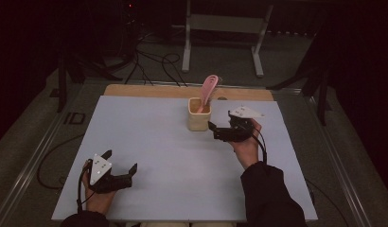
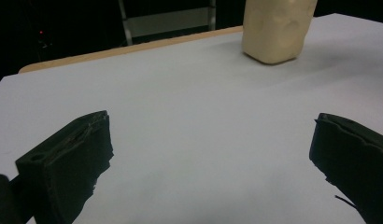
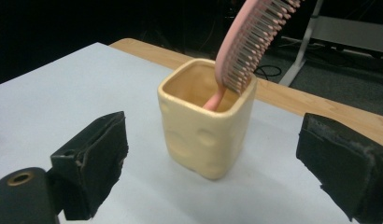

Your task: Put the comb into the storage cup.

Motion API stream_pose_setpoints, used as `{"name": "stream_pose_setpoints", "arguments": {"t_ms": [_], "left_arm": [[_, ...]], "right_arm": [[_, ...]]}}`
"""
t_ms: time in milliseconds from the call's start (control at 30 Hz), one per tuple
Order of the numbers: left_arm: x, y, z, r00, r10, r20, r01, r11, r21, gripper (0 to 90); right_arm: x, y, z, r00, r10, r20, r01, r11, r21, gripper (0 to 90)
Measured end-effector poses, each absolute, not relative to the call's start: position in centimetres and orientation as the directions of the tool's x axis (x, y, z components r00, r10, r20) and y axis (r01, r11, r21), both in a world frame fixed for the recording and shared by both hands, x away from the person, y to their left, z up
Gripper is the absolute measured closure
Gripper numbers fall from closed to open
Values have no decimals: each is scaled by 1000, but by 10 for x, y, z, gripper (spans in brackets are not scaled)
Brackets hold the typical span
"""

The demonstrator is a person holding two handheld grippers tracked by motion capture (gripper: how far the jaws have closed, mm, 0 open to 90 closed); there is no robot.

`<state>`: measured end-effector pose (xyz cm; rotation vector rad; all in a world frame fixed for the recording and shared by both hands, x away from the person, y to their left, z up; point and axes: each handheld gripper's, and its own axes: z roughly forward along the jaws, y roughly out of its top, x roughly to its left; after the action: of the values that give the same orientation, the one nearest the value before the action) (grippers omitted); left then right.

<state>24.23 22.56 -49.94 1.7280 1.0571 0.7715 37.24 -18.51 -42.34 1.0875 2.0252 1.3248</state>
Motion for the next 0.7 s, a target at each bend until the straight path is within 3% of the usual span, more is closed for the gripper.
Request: {"name": "stream_pose_setpoints", "arguments": {"t_ms": [367,600,700], "left_arm": [[242,226,-500,433,901,37,316,-190,930,0],[241,227,-497,432,900,50,314,-202,928,0],[240,229,-496,428,903,47,311,-195,930,0]], "right_arm": [[351,-202,-431,-567,824,11,349,229,909,87],[328,-200,-431,-598,796,-91,284,317,905,87],[322,-203,-436,-601,794,-86,285,314,905,87]]}}
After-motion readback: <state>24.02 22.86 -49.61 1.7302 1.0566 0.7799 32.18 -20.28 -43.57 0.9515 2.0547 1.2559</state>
